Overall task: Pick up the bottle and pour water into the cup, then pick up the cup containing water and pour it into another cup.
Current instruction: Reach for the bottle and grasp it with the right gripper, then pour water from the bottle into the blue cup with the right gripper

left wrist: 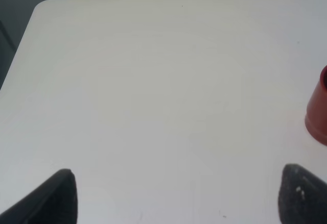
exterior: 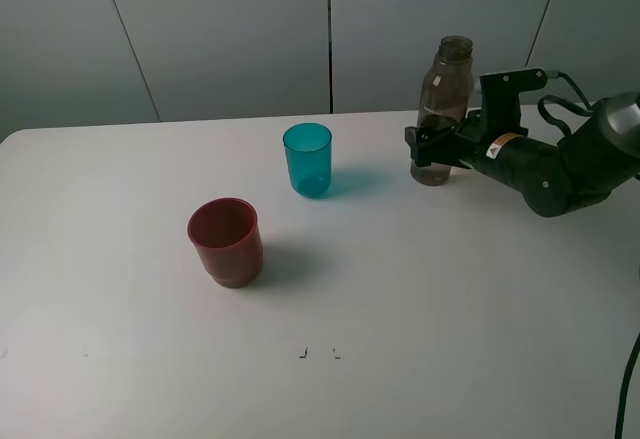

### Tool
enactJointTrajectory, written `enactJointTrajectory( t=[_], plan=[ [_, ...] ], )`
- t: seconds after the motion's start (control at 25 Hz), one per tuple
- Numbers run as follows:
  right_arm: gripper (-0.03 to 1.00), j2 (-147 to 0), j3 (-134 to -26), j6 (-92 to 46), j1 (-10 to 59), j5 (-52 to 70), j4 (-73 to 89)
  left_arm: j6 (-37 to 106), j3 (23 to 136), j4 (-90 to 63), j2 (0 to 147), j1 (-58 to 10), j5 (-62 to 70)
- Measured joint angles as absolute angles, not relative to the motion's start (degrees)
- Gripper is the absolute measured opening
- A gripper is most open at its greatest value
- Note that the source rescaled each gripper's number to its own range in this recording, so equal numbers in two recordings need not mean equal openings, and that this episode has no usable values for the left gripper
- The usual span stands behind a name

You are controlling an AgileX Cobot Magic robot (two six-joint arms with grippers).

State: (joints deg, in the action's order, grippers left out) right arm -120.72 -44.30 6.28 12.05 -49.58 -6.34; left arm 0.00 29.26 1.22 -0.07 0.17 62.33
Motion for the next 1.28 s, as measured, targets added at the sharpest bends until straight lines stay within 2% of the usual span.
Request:
enactJointTrajectory(
  t=[0.96, 1.0, 1.04, 1.08, 1.12, 1.16, 1.28],
  plan=[
    [1.0, -121.31, -48.33, 6.99, 12.05, -49.07, -5.58, 0.39, 29.26, 1.22, -0.07, 0.17, 62.33],
    [0.97, -121.31, -48.42, 6.99, 12.05, -49.07, -5.36, 0.39, 29.26, 1.22, -0.07, 0.17, 62.33],
    [0.81, -121.31, -48.42, 6.99, 12.05, -49.07, -5.25, 0.39, 29.26, 1.22, -0.07, 0.17, 62.33],
    [0.56, -121.31, -48.46, 6.99, 12.05, -49.07, -5.25, 0.39, 29.26, 1.22, -0.07, 0.17, 62.33],
    [0.19, -121.31, -48.46, 6.99, 12.05, -49.07, -5.25, 0.39, 29.26, 1.22, -0.07, 0.17, 62.33],
    [0.0, -121.31, -48.57, 6.99, 12.05, -49.07, -5.25, 0.39, 29.26, 1.22, -0.07, 0.17, 62.33],
    [0.03, -121.31, -48.79, 6.99, 12.05, -48.48, -5.25, 0.39, 29.26, 1.22, -0.07, 0.17, 62.33]
  ],
)
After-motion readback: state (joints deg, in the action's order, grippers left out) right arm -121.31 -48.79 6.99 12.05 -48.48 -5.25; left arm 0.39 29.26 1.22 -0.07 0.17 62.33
